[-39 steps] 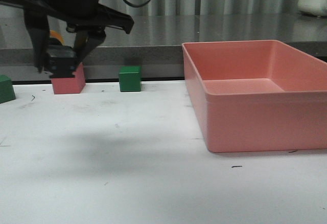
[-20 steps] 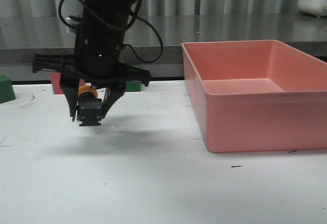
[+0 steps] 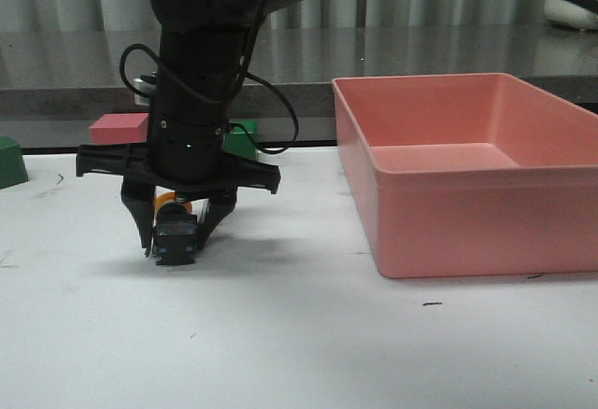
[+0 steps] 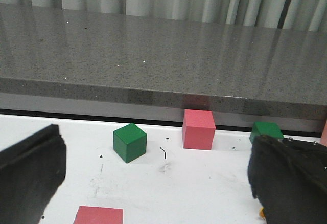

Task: Place and stand button with both arms
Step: 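Lower the button upright onto the table and open the right gripper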

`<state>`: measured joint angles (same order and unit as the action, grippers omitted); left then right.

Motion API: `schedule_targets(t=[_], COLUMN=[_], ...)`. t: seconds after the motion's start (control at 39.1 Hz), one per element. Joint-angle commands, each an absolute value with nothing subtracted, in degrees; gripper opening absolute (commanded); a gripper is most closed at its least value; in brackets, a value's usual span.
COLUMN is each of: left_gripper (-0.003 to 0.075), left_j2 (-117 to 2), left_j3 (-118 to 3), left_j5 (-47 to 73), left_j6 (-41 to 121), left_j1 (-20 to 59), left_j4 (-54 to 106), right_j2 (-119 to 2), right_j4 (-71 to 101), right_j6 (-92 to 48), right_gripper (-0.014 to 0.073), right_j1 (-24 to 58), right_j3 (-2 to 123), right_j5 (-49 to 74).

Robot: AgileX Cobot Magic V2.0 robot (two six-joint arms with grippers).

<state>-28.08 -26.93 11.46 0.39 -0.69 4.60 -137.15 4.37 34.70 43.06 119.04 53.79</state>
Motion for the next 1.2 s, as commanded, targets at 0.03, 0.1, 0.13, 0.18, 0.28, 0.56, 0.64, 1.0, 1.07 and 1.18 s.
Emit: schedule_targets(t=[0.03,0.1,0.13,0.18,0.28,0.56,0.64,1.0,1.07,1.18], left_gripper=[0.0692,0.0692,0.0692,0.0692,0.0692,0.0691,0.0691,0.0691,0.0691,0.0691], left_j2=[-28.5,-28.5,-28.5,-28.5,-28.5,-28.5,-28.5,-28.5,-28.5,-28.5], left_j3=[-29.0,-29.0,-29.0,-29.0,-29.0,-29.0,-29.0,-29.0,-29.0,-29.0], left_j5=[7.3,7.3,7.3,7.4,7.6,7.6,7.6,7.6,7.6,7.6], left_j6=[0.3,0.3,0.3,0.3,0.3,0.3,0.3,0.3,0.3,0.3], left_j1=[-0.8,-0.8,-0.8,-0.8,-0.8,-0.8,-0.8,-0.8,-0.8,-0.8], left_j4=[4.7,4.7,4.7,4.7,4.7,4.7,4.7,4.7,4.7,4.7], right_j2=[-133.5,-133.5,-133.5,-133.4,-133.0,-129.2,-128.4,-127.0,-126.5,-125.5], right_j4=[3.8,3.8,3.8,3.8,3.8,3.3,2.6,2.4,2.3,2.3], right_j6=[34.8,34.8,34.8,34.8,34.8,34.3,34.3,34.2,33.8,33.2], right_gripper=[0.0458,0.0518,0.0533,0.0566,0.0596,0.0587,0.0532,0.0032,-0.0038,-0.0060], right_j1=[42.6,42.6,42.6,42.6,42.6,42.6,42.6,42.6,42.6,42.5], right_j3=[120.9,120.9,120.9,120.9,120.9,120.9,120.9,120.9,120.9,120.9], right_j5=[51.9,51.8,51.6,51.3,51.2,52.1,52.3,53.4,53.6,54.1])
